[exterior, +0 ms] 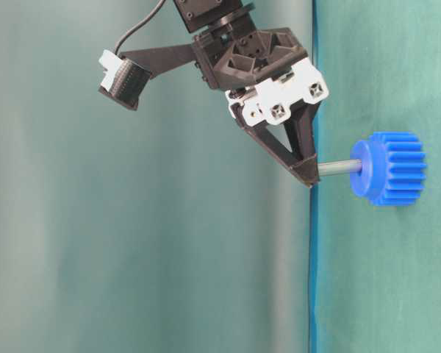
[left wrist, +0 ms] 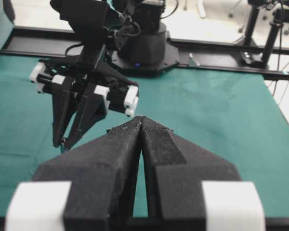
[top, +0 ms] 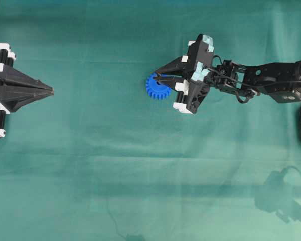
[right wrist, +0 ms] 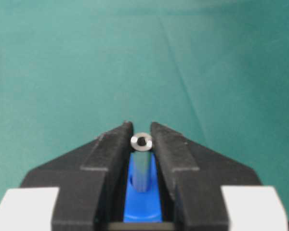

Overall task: Insert the shaft placed at a random location into the center hole of the small gear at another random location.
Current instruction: 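Align the held shaft vertically and lower it into the gear's center hole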

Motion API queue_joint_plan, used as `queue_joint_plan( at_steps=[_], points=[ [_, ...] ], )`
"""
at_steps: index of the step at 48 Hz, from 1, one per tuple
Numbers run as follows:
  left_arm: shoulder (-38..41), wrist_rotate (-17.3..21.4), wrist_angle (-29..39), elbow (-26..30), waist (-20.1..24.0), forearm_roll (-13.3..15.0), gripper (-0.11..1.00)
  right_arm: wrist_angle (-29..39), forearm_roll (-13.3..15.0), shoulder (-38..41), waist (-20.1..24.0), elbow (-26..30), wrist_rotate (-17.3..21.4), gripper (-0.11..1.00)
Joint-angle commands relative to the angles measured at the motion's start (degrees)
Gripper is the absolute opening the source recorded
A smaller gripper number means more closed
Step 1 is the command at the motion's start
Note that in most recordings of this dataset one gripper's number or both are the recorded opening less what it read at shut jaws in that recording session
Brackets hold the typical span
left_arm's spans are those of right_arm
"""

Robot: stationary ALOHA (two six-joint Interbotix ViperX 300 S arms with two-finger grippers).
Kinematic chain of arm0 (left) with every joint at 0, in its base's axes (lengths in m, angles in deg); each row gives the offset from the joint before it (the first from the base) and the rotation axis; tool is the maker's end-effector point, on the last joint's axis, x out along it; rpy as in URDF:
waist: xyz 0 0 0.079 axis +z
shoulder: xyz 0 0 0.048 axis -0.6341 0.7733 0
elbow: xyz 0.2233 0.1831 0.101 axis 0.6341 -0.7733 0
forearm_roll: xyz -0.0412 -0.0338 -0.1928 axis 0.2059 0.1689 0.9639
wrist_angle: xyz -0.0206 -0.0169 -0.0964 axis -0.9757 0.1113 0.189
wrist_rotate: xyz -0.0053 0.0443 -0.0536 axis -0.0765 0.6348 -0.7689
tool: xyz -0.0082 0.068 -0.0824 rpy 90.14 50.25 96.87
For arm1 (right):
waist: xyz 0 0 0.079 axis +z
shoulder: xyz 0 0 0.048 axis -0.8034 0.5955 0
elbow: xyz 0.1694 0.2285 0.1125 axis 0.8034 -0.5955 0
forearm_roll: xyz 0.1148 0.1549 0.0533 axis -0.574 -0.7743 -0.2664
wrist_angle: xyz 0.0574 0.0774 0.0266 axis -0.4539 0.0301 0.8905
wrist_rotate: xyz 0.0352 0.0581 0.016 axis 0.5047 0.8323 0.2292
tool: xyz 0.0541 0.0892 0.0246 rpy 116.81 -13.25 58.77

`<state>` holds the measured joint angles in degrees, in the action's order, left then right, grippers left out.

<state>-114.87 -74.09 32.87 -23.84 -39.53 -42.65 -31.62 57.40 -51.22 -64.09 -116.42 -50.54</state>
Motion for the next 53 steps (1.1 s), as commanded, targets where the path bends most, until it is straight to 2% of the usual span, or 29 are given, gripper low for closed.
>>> queue_joint_plan(
  at_steps=[1,18,31,53],
  points=[
    [0.4,0.0,-0.4,0.7,-0.1,0.2,0.0,-0.4,-0.2,-0.8,0.1,0.8,0.0,0.14],
    [0.3,-0.1,-0.4,0.6,-0.1,0.2,0.0,-0.5,0.2,-5.5,0.1,0.4,-0.5,0.14],
    [0.4,-0.1,-0.4,0.7,-0.1,0.2,0.0,-0.5,0.1,-5.7,0.1,0.3,-0.5,0.14],
    [0.3,-0.1,-0.4,0.6,-0.1,0.2,0.0,-3.2,-1.1,-0.2,0.1,0.4,0.1,0.14]
  ],
)
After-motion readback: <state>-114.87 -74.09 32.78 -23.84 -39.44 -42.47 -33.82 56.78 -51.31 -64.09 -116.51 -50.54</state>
